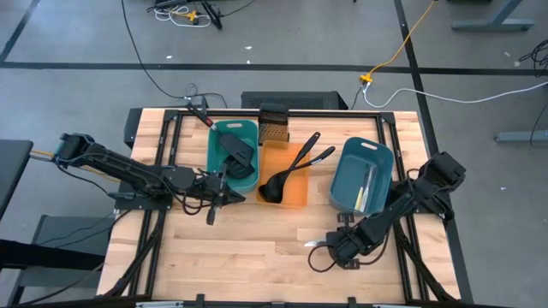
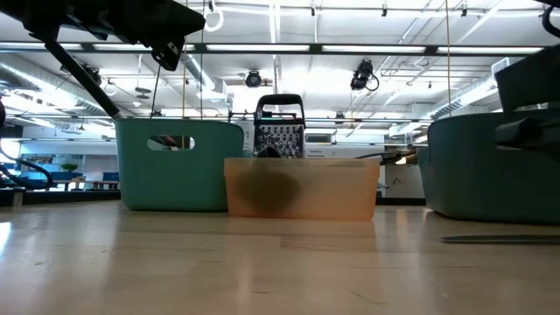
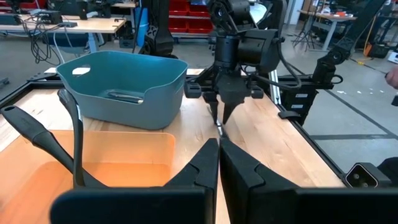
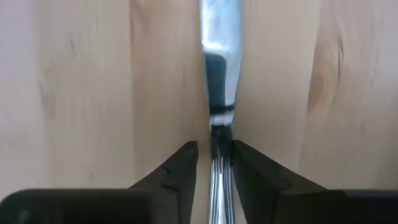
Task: Pick & Place Kitchen Items
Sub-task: Put the silver table knife into the blue bin
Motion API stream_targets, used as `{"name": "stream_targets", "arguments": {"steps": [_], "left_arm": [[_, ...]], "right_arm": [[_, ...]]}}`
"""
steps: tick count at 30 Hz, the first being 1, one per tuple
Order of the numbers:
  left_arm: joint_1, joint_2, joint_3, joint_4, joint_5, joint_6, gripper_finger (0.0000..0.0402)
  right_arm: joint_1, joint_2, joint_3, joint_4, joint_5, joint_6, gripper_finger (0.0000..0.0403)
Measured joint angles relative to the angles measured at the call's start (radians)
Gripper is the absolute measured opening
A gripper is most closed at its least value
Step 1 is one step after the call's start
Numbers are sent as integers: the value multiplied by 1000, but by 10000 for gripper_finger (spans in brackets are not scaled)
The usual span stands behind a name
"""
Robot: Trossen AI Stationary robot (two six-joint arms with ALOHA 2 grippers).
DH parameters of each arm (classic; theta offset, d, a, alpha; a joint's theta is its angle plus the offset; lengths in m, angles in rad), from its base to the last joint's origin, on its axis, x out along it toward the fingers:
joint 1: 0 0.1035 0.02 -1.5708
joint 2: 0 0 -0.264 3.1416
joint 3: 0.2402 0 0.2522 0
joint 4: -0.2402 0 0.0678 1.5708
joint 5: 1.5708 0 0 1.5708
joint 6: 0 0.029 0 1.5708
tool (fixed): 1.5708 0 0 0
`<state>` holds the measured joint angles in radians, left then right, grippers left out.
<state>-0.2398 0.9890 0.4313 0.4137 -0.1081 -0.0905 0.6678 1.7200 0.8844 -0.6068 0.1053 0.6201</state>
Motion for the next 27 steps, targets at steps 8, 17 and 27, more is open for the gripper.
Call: {"name": "stream_targets", "arguments": {"steps": [8, 17, 27], "left_arm": [[0, 0, 0, 0, 0, -3, 18], [0, 0, 0, 2, 1, -10, 18], [-2, 0, 0, -2, 38, -11, 18]], "right_arm": [[-13, 9, 18, 251, 55, -40, 57], [-88, 91, 20, 477, -1, -104, 39], [-150, 139, 33, 594, -40, -191, 24]]}}
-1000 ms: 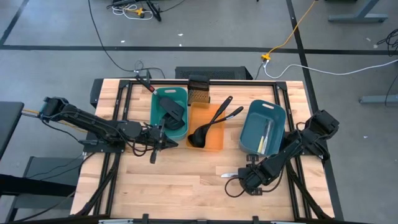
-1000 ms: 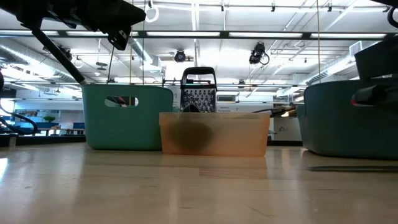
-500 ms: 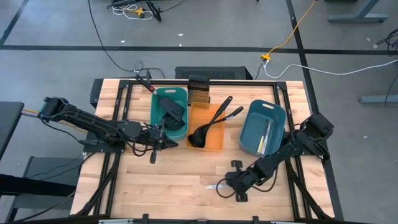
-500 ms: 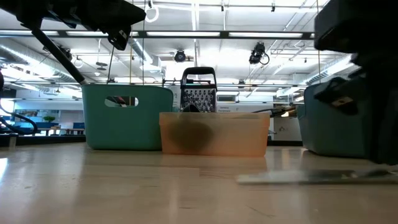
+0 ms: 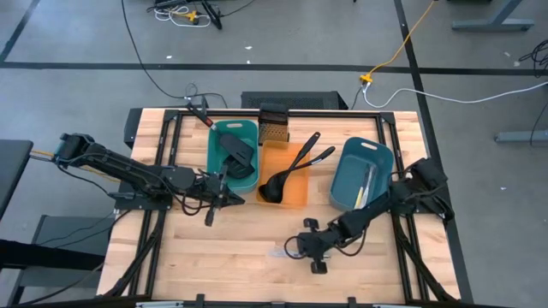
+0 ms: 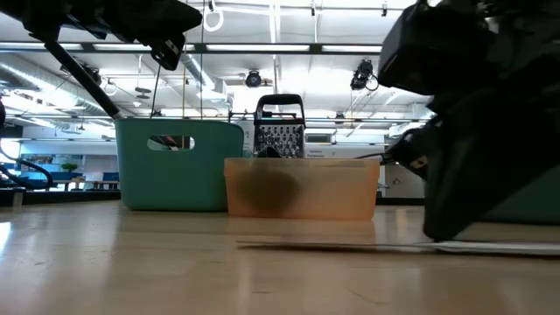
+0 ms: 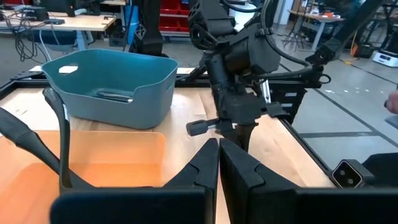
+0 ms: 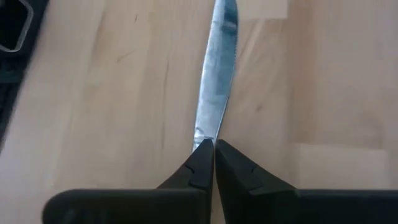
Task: Pick & Place Kitchen Items
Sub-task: Put the silver table knife into the blue bin
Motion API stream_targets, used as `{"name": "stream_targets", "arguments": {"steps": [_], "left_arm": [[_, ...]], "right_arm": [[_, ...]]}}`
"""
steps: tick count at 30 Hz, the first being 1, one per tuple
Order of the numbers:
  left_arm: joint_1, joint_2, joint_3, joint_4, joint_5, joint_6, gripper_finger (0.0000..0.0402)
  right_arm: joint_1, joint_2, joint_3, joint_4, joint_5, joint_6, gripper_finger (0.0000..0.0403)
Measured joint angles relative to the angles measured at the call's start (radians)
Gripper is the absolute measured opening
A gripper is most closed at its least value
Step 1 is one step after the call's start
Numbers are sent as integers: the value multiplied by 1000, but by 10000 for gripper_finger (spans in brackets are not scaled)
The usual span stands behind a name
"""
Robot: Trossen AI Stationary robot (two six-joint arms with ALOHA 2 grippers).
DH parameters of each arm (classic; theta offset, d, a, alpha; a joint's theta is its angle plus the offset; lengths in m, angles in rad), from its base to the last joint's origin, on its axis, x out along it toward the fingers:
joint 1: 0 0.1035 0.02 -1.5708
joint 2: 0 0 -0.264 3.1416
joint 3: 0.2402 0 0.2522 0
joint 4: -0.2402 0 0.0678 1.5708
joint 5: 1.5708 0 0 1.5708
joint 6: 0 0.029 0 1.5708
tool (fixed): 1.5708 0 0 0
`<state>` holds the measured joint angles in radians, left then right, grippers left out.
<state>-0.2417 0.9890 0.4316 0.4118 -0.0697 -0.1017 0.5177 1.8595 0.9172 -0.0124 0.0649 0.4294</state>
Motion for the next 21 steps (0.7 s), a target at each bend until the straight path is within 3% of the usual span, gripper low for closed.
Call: {"name": "stream_targets", "arguments": {"steps": [13, 16, 21], "left_arm": [[-2, 0, 0, -9, 12, -28, 18], [-20, 0, 0, -32, 15, -36, 18], [-68, 51, 23, -53, -12, -21, 18]], "right_arm": [[-50, 3, 167, -73, 28, -177, 22], [-37, 2, 239, -201, 40, -173, 22], [36, 1, 382, -537, 168, -84, 29]]}}
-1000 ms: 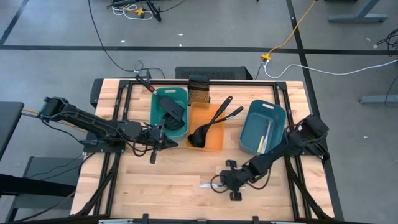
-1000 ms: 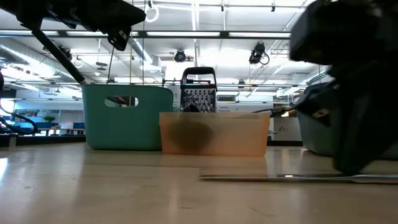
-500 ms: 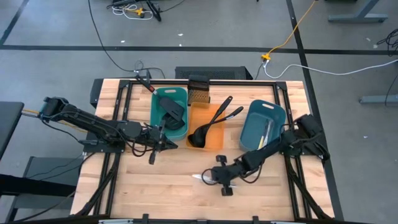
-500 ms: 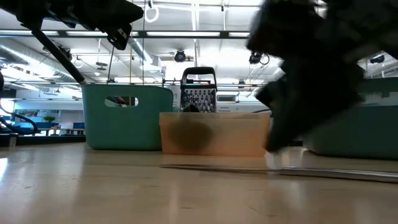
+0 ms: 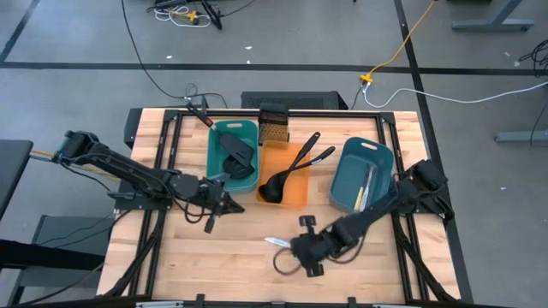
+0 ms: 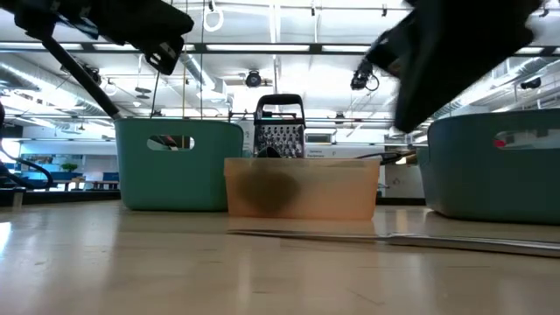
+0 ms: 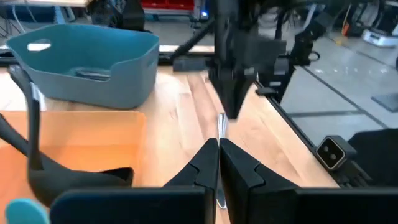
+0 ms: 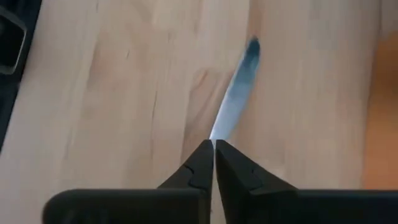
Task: Pick & Place Kitchen Items
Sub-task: Put the silver table knife into the blue bin
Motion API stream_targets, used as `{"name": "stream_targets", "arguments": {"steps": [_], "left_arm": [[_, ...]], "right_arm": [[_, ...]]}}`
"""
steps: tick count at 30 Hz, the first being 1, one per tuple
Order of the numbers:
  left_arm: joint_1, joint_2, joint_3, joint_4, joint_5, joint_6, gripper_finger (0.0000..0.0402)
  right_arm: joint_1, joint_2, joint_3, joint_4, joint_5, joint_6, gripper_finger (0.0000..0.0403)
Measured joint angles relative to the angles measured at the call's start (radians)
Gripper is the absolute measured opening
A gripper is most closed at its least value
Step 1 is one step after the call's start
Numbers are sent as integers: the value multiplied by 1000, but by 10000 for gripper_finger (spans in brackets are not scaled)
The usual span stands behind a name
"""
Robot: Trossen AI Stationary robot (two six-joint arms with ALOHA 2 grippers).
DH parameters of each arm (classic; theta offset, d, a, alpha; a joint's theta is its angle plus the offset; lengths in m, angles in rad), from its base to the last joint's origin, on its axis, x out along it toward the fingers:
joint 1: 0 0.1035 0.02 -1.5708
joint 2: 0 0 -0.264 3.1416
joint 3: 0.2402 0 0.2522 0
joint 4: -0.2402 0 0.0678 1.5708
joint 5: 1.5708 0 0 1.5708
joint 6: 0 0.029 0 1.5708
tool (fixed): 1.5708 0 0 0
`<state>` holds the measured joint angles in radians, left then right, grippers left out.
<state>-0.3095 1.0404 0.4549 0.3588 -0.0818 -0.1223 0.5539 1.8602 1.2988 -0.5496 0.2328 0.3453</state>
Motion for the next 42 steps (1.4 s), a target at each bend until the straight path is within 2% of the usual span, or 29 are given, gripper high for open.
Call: {"name": "stream_targets", "arguments": {"steps": [3, 6, 12, 17, 23, 27, 31, 42], "left_arm": [[-24, 95, 61, 8, -3, 30, 18], [-40, 223, 137, -27, 8, 51, 18], [-44, 491, 338, -188, 19, 55, 18], [-45, 669, 496, -268, 54, 77, 18], [-44, 778, 598, -285, 60, 117, 18], [-41, 792, 607, -280, 60, 119, 18], [-42, 792, 607, -277, 60, 119, 18], [-42, 792, 607, -282, 60, 114, 18]], "right_arm": [[44, -1, 38, -106, 17, 96, 54], [85, -1, 42, -150, 10, 200, 96], [136, -1, 26, -152, -82, 403, 185], [175, -1, -5, -122, -46, 507, 229], [186, -1, -87, -39, 15, 565, 237], [186, -1, -177, 57, 2, 592, 235], [186, 0, -233, 62, 16, 641, 235], [158, 1, -238, 81, 89, 558, 232]]}}
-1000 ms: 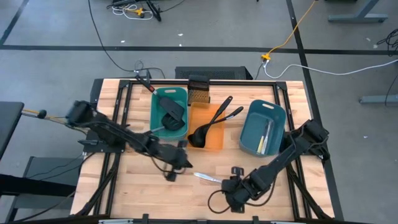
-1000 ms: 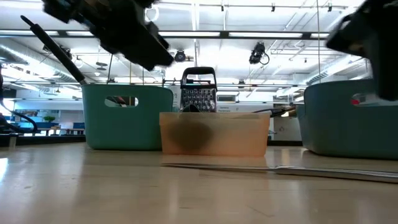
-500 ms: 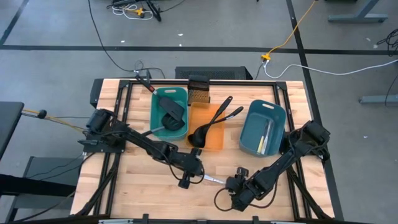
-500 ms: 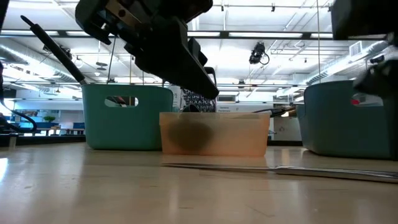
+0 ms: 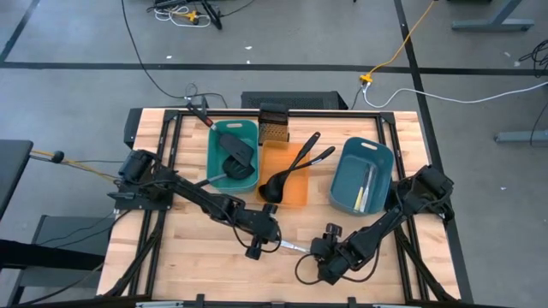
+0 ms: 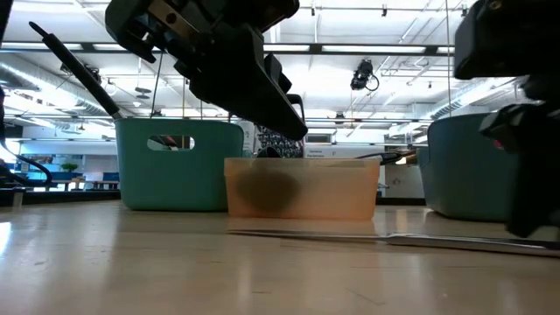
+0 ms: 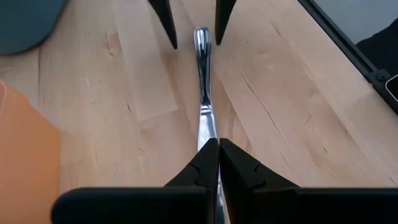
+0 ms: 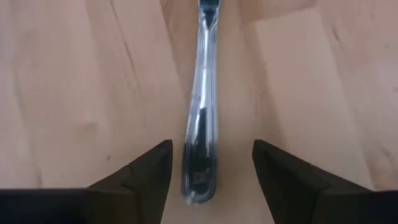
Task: Pick & Place Kitchen Items
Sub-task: Put the silver table knife into the blue bin
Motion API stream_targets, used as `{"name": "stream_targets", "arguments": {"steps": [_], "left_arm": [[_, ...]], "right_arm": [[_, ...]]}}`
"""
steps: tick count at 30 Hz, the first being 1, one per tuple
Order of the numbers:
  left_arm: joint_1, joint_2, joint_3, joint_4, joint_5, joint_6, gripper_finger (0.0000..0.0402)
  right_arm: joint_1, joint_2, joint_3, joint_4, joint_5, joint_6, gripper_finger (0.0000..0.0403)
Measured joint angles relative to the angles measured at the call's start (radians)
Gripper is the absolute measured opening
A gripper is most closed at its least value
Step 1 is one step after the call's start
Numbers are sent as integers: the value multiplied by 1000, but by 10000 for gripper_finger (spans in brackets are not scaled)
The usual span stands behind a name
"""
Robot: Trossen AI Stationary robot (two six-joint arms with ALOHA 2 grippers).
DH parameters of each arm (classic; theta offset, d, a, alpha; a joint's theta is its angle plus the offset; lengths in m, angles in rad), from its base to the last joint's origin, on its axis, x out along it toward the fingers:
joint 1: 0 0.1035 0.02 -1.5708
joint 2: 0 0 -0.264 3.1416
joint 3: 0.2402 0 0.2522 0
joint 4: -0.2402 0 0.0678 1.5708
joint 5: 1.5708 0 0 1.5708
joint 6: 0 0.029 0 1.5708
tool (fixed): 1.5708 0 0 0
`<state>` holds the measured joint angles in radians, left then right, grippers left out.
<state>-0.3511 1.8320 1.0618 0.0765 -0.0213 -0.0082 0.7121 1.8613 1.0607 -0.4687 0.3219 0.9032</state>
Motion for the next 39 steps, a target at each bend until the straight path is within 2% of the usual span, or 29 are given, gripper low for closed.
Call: {"name": "stream_targets", "arguments": {"steps": [13, 23, 27, 32, 39], "left_arm": [[0, 0, 0, 0, 0, -1, 18], [-2, 0, 0, 1, -6, -25, 19], [-7, 0, -1, 0, 19, -50, 27], [-14, 17, -2, -4, 41, -52, 70], [-16, 55, -2, -6, 40, -39, 171]], "right_arm": [[-33, 68, 7, 47, -44, -58, 171], [-41, 68, 5, 36, -69, -74, 81], [-53, 67, 5, 32, -95, -75, 68], [-64, 67, 5, 32, -112, -83, 79], [-79, 66, 3, 52, -131, -105, 79]]}}
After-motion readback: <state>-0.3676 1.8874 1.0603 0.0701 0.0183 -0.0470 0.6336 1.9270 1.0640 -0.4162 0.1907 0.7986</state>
